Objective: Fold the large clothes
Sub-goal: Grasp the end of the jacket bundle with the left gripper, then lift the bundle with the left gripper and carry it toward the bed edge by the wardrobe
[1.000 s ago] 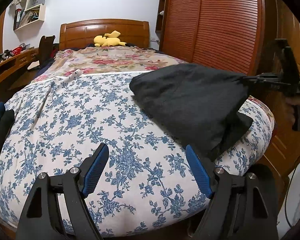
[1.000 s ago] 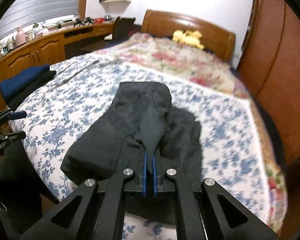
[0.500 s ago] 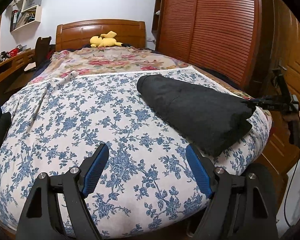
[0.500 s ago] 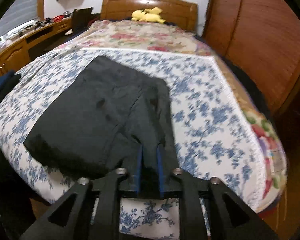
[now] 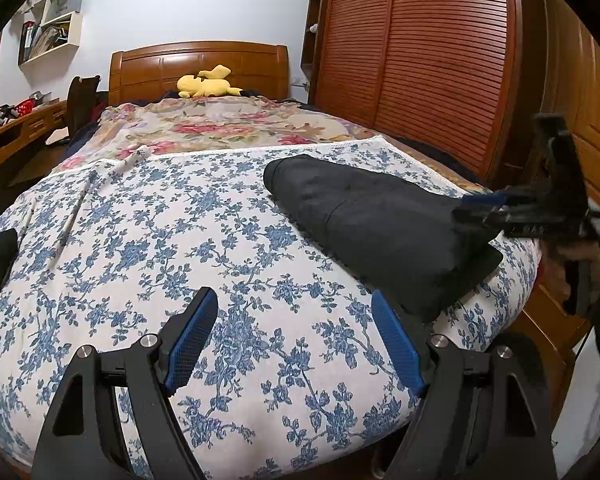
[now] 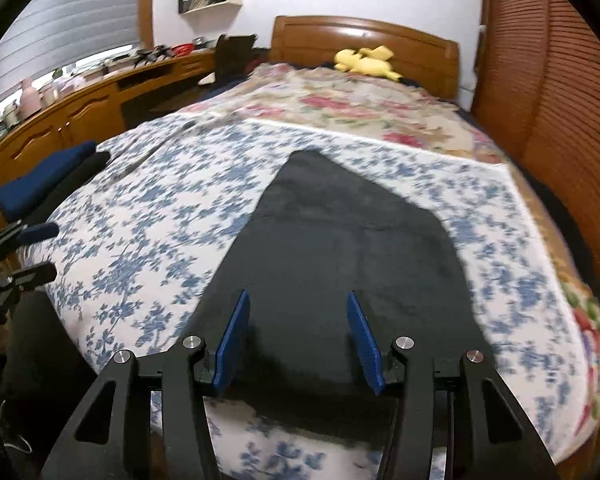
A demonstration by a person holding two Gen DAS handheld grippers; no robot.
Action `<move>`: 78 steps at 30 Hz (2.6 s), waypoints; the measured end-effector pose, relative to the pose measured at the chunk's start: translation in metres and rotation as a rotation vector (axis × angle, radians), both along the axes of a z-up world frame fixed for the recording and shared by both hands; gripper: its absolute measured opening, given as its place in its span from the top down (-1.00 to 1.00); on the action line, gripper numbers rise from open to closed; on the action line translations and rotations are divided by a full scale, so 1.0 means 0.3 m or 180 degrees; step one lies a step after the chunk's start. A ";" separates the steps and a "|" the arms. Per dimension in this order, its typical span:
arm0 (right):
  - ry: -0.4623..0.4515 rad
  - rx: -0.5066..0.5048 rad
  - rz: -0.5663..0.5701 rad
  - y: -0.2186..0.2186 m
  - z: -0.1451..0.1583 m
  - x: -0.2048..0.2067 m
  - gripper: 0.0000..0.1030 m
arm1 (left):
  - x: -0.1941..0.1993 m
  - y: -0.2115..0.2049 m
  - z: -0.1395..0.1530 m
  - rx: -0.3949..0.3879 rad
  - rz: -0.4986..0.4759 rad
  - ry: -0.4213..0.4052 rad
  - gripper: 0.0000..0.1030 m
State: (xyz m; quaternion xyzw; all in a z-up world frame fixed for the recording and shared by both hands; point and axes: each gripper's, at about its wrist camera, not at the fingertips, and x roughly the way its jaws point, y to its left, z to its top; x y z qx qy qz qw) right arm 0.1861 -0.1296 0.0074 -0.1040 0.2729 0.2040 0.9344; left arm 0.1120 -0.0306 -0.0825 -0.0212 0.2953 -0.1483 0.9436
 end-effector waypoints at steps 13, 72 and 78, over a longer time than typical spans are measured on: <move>0.0311 0.0260 -0.0009 -0.062 -0.174 0.126 -0.01 | 0.207 -0.079 -0.006 0.0160 -0.0225 -0.0088 -0.55; 0.0533 0.1044 -0.0464 -0.413 -0.336 0.222 0.70 | 1.055 -0.351 -0.185 0.0387 -0.0527 0.0824 0.59; 0.0164 0.1112 -0.0382 -0.457 -0.280 0.174 0.81 | 0.980 -0.371 -0.048 0.0389 -0.0399 0.0505 0.66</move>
